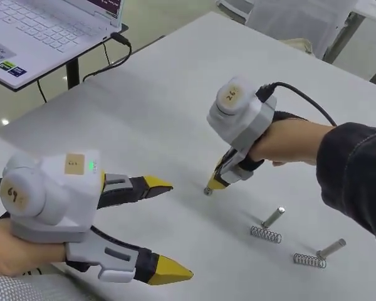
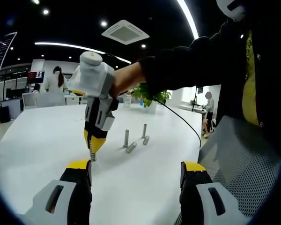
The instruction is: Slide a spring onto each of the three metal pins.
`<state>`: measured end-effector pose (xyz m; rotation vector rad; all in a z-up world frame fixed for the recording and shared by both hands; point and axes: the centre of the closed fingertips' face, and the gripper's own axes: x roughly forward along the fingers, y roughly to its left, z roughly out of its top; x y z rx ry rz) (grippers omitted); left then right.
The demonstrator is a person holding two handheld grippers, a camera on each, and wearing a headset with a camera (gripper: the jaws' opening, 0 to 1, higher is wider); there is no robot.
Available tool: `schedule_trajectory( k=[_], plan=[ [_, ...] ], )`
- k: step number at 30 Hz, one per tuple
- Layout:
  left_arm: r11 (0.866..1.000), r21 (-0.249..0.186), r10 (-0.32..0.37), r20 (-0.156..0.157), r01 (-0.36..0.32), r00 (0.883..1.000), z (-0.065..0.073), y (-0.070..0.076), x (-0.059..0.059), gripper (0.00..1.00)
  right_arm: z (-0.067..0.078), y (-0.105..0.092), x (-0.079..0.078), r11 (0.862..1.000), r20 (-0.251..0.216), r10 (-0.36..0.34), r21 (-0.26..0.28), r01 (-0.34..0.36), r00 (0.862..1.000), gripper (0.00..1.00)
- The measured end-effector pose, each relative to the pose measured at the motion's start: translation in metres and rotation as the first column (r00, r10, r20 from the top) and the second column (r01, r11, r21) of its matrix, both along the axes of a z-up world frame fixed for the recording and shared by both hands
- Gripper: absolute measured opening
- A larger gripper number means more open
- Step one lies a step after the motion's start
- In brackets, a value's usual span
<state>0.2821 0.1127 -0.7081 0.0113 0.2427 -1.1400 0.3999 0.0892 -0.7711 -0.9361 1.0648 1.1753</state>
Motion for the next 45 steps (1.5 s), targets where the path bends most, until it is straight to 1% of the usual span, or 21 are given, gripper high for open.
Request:
schedule_trajectory(
  k=[5,11,20,23,30,36,38,39,40,42,43,44,45],
  plan=[
    [1.000,-0.001,-0.001,-0.002,0.001,1.000,0.000,0.000,0.000,0.74,-0.002,0.000,-0.001,1.000,-0.001,-0.004,0.005,0.004,1.000,0.09],
    [1.000,0.001,-0.002,-0.003,0.002,1.000,-0.001,-0.001,0.000,0.74,-0.005,0.001,0.003,1.000,-0.004,-0.008,0.017,0.008,1.000,0.10],
    [1.000,0.005,-0.005,-0.006,0.005,1.000,-0.001,-0.001,-0.001,0.74,-0.005,0.001,0.005,0.999,-0.004,-0.010,0.036,0.010,1.000,0.17],
    [1.000,0.007,-0.007,-0.007,0.007,1.000,-0.001,-0.001,-0.001,0.74,-0.003,0.001,0.006,0.999,0.003,-0.011,0.044,0.011,1.000,0.20],
    [1.000,0.011,-0.015,-0.013,0.015,1.000,-0.003,-0.002,-0.001,0.73,0.017,-0.004,0.010,0.996,0.039,-0.031,0.082,0.028,0.999,0.22],
    [0.999,0.022,-0.034,-0.011,0.034,0.999,-0.003,-0.005,-0.003,0.72,0.037,-0.004,0.010,0.991,0.069,-0.051,0.129,0.042,0.996,0.22],
    [0.999,0.025,-0.041,-0.010,0.041,0.999,-0.002,-0.005,-0.003,0.72,0.047,-0.005,0.009,0.988,0.087,-0.056,0.150,0.043,0.995,0.22],
    [0.999,0.027,-0.044,-0.010,0.044,0.999,-0.002,-0.005,-0.003,0.72,0.049,-0.005,0.008,0.987,0.090,-0.058,0.154,0.044,0.994,0.22],
    [0.998,0.030,-0.047,-0.010,0.047,0.999,-0.002,-0.005,-0.003,0.72,0.054,-0.006,0.008,0.985,0.103,-0.063,0.168,0.046,0.993,0.22],
    [0.998,0.033,-0.055,-0.010,0.055,0.998,-0.001,-0.006,-0.003,0.72,0.061,-0.007,0.007,0.981,0.116,-0.074,0.185,0.052,0.991,0.22],
    [0.998,0.034,-0.056,-0.010,0.057,0.998,-0.001,-0.006,-0.003,0.72,0.063,-0.008,0.006,0.981,0.119,-0.076,0.189,0.053,0.990,0.22],
    [0.997,0.037,-0.065,-0.008,0.065,0.998,0.000,-0.008,-0.003,0.72,0.070,-0.009,0.005,0.977,0.129,-0.085,0.207,0.057,0.988,0.22],
    [0.997,0.040,-0.070,-0.007,0.070,0.998,0.001,-0.009,-0.003,0.72,0.073,-0.010,0.003,0.974,0.131,-0.092,0.218,0.062,0.987,0.22]
  ],
)
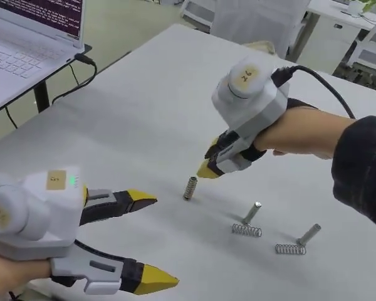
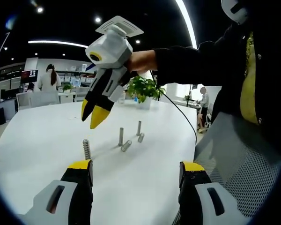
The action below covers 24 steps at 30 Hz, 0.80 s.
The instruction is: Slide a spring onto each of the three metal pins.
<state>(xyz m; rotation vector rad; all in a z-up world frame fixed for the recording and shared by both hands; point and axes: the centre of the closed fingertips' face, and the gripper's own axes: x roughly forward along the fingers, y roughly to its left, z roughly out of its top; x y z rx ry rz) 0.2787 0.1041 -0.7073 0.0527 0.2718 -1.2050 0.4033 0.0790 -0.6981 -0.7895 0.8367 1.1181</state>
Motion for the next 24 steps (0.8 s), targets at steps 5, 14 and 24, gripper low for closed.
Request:
schedule_trajectory(
  k=[5,14,24],
  plan=[
    [1.000,0.014,-0.022,-0.001,0.022,1.000,0.003,-0.004,0.001,0.72,0.015,-0.009,-0.012,0.999,0.023,-0.017,0.029,0.016,1.000,0.22],
    [0.998,0.031,-0.057,0.013,0.056,0.998,0.014,-0.011,0.002,0.71,0.036,-0.027,-0.041,0.996,0.049,-0.040,0.077,0.037,0.998,0.22],
    [0.994,0.054,-0.091,-0.002,0.091,0.996,0.012,-0.019,-0.003,0.70,0.040,-0.065,-0.072,0.987,0.039,-0.113,0.117,0.108,0.993,0.21]
  ],
)
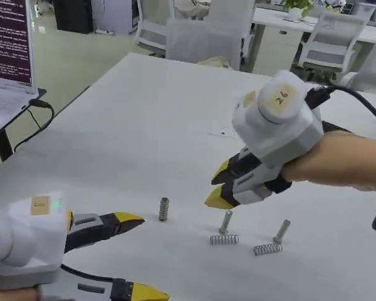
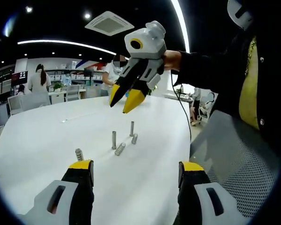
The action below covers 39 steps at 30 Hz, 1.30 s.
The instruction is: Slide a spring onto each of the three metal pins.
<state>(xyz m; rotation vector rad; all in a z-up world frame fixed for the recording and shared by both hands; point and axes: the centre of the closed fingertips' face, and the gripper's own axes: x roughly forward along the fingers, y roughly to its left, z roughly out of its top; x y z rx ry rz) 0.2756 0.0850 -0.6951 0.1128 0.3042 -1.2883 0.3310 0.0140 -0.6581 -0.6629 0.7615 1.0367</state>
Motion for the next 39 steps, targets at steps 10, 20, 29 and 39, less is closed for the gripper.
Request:
schedule_trajectory(
  k=[10,20,29,39],
  plan=[
    [1.000,0.022,-0.020,-0.005,0.021,1.000,0.001,-0.002,-0.003,0.70,-0.016,-0.034,-0.015,0.995,-0.030,-0.093,0.031,0.094,0.995,0.20],
    [0.999,0.038,-0.029,-0.006,0.029,1.000,0.000,-0.003,-0.003,0.68,-0.062,-0.053,-0.007,0.980,-0.098,-0.181,0.065,0.188,0.979,0.19],
    [0.998,0.054,-0.042,-0.013,0.043,0.999,-0.003,-0.006,-0.003,0.68,-0.094,-0.056,0.007,0.972,-0.122,-0.209,0.080,0.219,0.970,0.20],
    [0.996,0.067,-0.053,-0.022,0.054,0.998,-0.007,-0.006,-0.003,0.67,-0.115,-0.056,0.020,0.967,-0.132,-0.228,0.081,0.240,0.965,0.20]
  ],
)
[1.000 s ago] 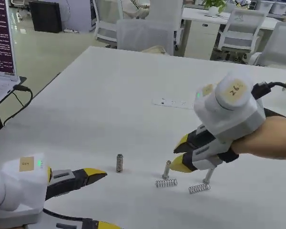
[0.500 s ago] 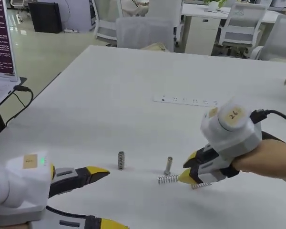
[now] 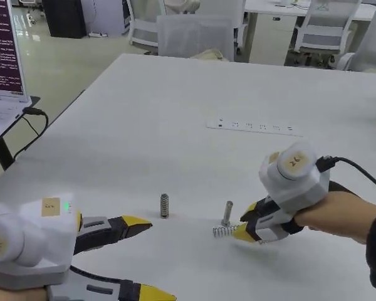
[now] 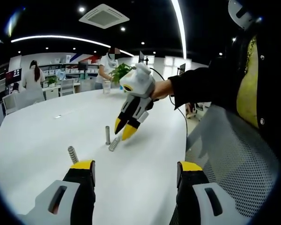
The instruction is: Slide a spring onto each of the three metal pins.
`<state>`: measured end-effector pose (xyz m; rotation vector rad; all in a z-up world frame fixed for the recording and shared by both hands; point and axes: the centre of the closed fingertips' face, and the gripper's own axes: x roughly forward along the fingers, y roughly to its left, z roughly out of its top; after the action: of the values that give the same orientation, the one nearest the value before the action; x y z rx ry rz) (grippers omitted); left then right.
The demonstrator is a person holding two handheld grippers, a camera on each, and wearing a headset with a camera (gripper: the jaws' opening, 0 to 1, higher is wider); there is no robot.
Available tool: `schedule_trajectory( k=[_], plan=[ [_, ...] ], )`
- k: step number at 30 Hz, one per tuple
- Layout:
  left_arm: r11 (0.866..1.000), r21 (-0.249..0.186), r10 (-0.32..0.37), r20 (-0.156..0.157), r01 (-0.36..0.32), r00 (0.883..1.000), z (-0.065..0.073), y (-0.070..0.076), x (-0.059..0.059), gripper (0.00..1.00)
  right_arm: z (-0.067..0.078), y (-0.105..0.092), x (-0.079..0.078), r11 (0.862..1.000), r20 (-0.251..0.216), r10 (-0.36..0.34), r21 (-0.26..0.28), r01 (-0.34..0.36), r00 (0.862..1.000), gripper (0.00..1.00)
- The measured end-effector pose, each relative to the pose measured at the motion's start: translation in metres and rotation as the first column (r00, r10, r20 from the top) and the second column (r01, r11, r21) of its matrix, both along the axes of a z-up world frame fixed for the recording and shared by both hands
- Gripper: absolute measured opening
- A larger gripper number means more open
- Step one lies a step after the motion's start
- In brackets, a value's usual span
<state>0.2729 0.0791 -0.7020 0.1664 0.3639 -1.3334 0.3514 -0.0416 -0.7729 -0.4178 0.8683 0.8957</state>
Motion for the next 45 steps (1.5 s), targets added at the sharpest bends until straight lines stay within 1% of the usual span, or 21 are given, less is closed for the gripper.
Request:
schedule_trajectory(
  k=[9,16,20,22,25,26,27,28,30,33,34,35,38,40,41,42,45],
  plan=[
    [1.000,0.012,-0.008,-0.005,0.008,1.000,-0.003,0.001,0.001,0.66,-0.010,0.004,0.006,1.000,-0.011,0.007,-0.004,-0.007,1.000,0.19],
    [1.000,0.016,-0.008,-0.009,0.008,1.000,-0.005,0.001,0.002,0.65,-0.019,0.006,0.002,0.999,-0.019,0.031,-0.023,-0.031,0.999,0.18],
    [1.000,0.018,-0.010,-0.010,0.010,1.000,-0.005,0.000,0.002,0.65,-0.022,0.004,-0.004,0.998,-0.020,0.048,-0.041,-0.049,0.999,0.17],
    [1.000,0.020,-0.011,-0.011,0.012,1.000,-0.006,0.000,0.001,0.65,-0.024,0.003,-0.007,0.996,-0.012,0.067,-0.059,-0.067,0.998,0.16],
    [1.000,0.018,-0.012,-0.012,0.012,1.000,-0.006,0.000,0.002,0.64,-0.023,0.003,-0.006,0.995,0.004,0.077,-0.064,-0.077,0.997,0.14],
    [1.000,0.019,-0.012,-0.012,0.012,1.000,-0.006,-0.001,0.002,0.64,-0.024,0.002,-0.006,0.992,0.020,0.097,-0.083,-0.095,0.995,0.13],
    [1.000,0.019,-0.013,-0.013,0.013,1.000,-0.006,-0.001,0.002,0.64,-0.024,0.002,-0.006,0.991,0.023,0.104,-0.087,-0.102,0.994,0.12],
    [1.000,0.020,-0.013,-0.014,0.014,1.000,-0.007,-0.001,0.001,0.64,-0.024,0.002,-0.006,0.991,0.024,0.101,-0.086,-0.099,0.995,0.11],
    [1.000,0.019,-0.015,-0.016,0.015,1.000,-0.007,-0.001,0.002,0.64,-0.024,0.003,-0.007,0.989,0.034,0.117,-0.091,-0.113,0.993,0.09],
    [1.000,0.014,-0.017,-0.023,0.017,1.000,-0.007,-0.003,0.003,0.63,-0.024,0.002,-0.007,0.988,0.046,0.125,-0.098,-0.120,0.991,0.08],
    [1.000,0.013,-0.017,-0.023,0.018,1.000,-0.007,-0.003,0.003,0.63,-0.024,0.002,-0.008,0.988,0.046,0.127,-0.098,-0.122,0.991,0.08],
    [1.000,0.015,-0.019,-0.022,0.020,1.000,-0.007,-0.003,0.004,0.62,-0.024,0.003,-0.010,0.988,0.035,0.126,-0.094,-0.123,0.991,0.08],
    [1.000,0.013,-0.024,-0.022,0.024,0.999,-0.006,-0.005,0.005,0.61,-0.021,0.004,-0.015,0.988,0.029,0.128,-0.086,-0.125,0.991,0.08],
    [0.999,0.014,-0.033,-0.019,0.033,0.999,-0.005,-0.008,0.005,0.61,-0.014,0.008,-0.023,0.989,0.012,0.132,-0.067,-0.130,0.991,0.08],
    [0.999,0.015,-0.037,-0.019,0.037,0.999,-0.006,-0.008,0.004,0.60,-0.011,0.009,-0.028,0.988,0.008,0.139,-0.065,-0.138,0.990,0.08],
    [0.999,0.017,-0.042,-0.017,0.042,0.999,-0.006,-0.009,0.004,0.60,-0.006,0.014,-0.034,0.987,0.001,0.152,-0.051,-0.152,0.988,0.08],
    [0.999,0.018,-0.049,-0.018,0.050,0.999,-0.007,-0.011,0.005,0.57,0.003,0.019,-0.046,0.984,-0.005,0.173,-0.046,-0.173,0.985,0.08]
  ],
)
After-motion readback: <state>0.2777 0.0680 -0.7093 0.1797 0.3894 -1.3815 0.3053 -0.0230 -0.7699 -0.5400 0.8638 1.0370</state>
